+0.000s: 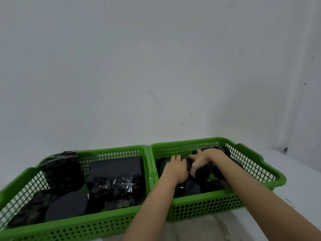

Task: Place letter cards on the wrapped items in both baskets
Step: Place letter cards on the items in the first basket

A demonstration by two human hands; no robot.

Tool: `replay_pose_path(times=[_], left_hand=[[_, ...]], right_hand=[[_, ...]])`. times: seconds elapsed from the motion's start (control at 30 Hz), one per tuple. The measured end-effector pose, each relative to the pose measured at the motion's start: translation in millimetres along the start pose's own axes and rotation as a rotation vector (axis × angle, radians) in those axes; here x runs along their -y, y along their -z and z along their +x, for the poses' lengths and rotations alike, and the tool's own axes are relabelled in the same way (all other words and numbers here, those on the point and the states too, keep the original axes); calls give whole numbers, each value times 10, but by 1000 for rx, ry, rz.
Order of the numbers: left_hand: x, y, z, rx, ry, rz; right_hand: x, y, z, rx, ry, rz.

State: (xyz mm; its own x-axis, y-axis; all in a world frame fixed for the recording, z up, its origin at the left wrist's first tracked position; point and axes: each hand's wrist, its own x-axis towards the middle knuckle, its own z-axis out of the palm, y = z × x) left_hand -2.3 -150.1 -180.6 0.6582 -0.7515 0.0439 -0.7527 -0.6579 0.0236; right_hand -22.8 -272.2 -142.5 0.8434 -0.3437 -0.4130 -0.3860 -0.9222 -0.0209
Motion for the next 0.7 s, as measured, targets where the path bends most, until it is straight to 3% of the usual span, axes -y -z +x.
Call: replay_pose_path(times=[0.1,0.17,0.3,0.43,0.47,0.53,0.57,0.63,0.7], left_hand=[[14,-11,6,-17,26,-37],[20,6,-6,-18,49,-72],[7,3,-30,-39,117,-129],[18,30,-37,-232,209,-302],[21,40,-39,-269,216,-396],[34,61,-20,-321,200,-662],[45,76,-8,-332,168,-807],[49,109,-6,-347,99,-1028],[44,131,-9,-332,71,-1158]], right_hand=[[68,-141,2,-57,-15,-96],[28,-265,37,-137,1,9],[-161,-264,-1,-377,74,460],[-170,-182,-114,-699,59,979],[-165,-153,-137,-672,52,1203],[-152,-95,-177,-417,28,1605],[-142,-86,-186,-275,29,1693],[-124,-107,-166,-120,77,1680],[-110,-118,-121,-121,92,1645]])
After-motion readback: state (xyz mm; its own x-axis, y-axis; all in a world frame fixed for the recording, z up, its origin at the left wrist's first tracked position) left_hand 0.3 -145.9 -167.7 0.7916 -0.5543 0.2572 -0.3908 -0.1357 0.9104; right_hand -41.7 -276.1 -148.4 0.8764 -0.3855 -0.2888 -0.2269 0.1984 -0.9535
